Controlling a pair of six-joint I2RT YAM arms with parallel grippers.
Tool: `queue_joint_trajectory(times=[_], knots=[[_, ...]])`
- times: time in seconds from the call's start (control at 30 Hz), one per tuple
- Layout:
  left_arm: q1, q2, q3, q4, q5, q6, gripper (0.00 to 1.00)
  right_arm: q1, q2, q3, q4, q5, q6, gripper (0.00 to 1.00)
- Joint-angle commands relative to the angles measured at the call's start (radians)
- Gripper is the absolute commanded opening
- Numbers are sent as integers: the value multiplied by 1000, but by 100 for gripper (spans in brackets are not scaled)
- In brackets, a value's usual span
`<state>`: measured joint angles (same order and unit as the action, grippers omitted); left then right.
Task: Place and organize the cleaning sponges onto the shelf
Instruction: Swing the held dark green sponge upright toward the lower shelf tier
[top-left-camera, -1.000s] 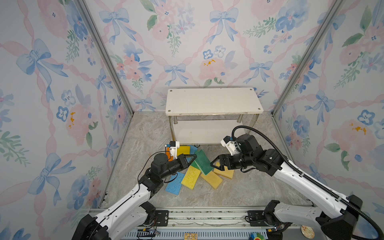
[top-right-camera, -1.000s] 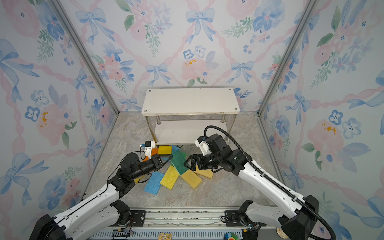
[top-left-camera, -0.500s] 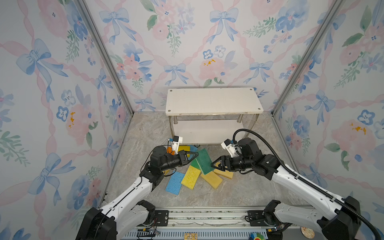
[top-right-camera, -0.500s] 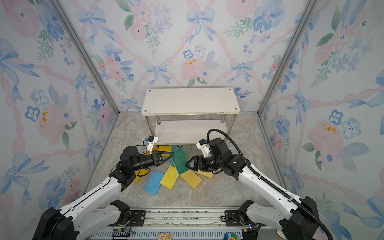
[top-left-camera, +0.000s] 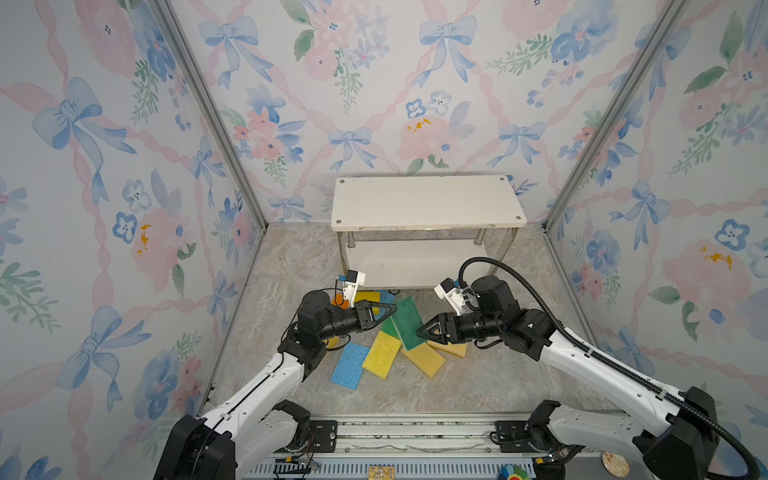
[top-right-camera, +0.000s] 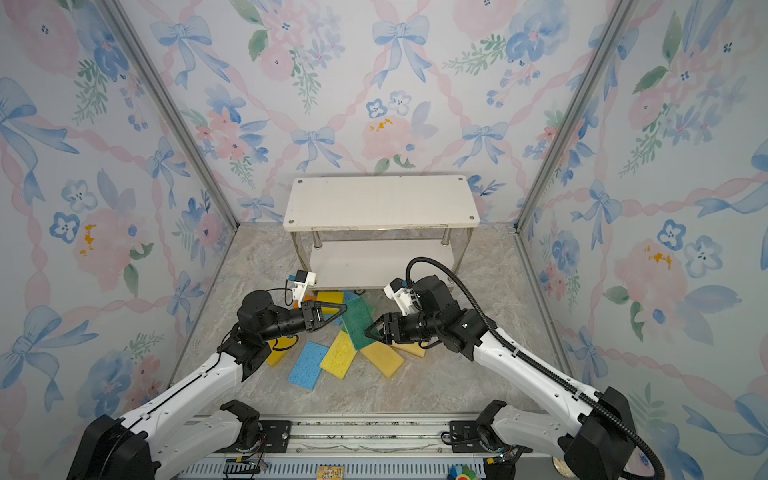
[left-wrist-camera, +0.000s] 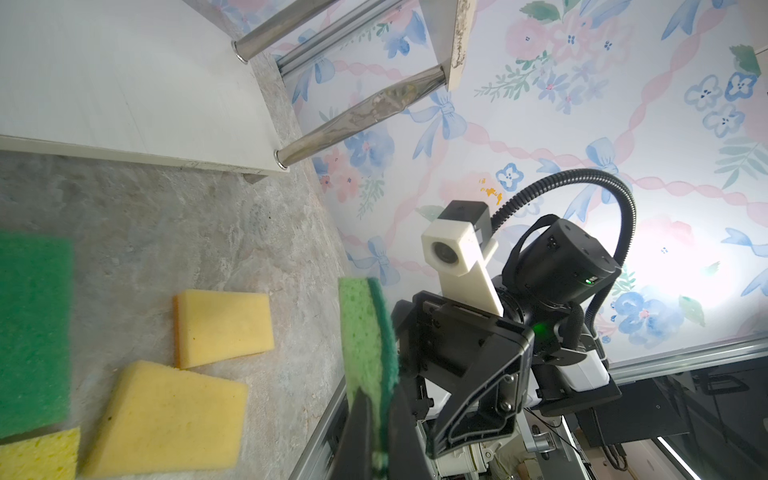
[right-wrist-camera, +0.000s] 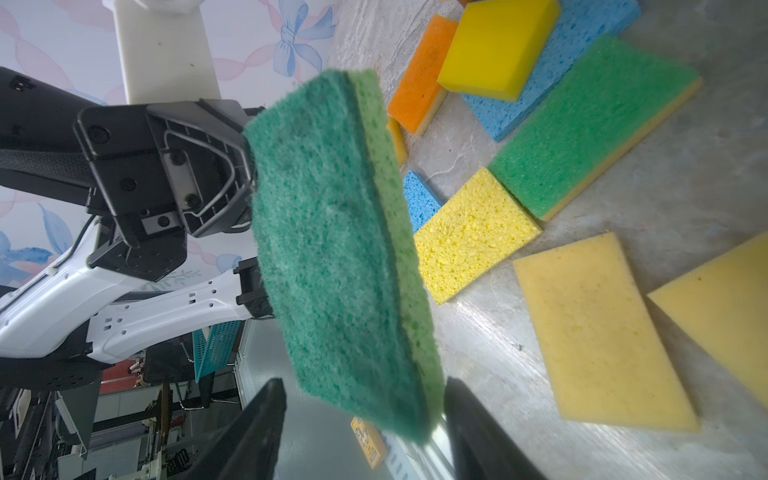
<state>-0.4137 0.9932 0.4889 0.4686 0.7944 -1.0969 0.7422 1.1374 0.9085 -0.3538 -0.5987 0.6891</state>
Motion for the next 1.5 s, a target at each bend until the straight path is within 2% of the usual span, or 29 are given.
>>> queue_joint_trajectory(times=[0.0,0.13,0.33,0.6,0.8,1.07,1.1,1.17,1.2,1.27,1.37,1.43,1.47], knots=[[13,-2,28,31,25,-4,0,23,4,8,23,-9,-5,60],[15,-14,24,33,22,-12,0,29,10,9,21,-6,0,49],[23,-31,13,32,26,-14,0,42,-4,9,12,17,7,41],[32,-57,-8,32,28,-24,0,56,-9,12,6,43,13,20],[35,-64,-17,33,29,-28,0,57,-10,20,-1,52,9,0],[45,-54,-19,33,35,-27,0,57,-14,15,1,91,27,0],[49,-52,-21,33,37,-27,14,56,-14,14,-3,103,30,0],[61,-48,-25,33,42,-29,50,51,-18,12,-15,127,40,0],[66,-48,-25,32,46,-28,62,45,-20,9,-18,137,46,0],[79,-50,-25,31,52,-21,80,35,-30,0,-10,153,60,0],[112,-67,-18,5,47,-5,97,9,-40,-15,0,186,92,0],[137,-96,4,-90,8,49,98,-11,-38,-22,10,209,116,0],[146,-112,30,-191,-39,108,98,-19,-33,-26,23,220,132,0]])
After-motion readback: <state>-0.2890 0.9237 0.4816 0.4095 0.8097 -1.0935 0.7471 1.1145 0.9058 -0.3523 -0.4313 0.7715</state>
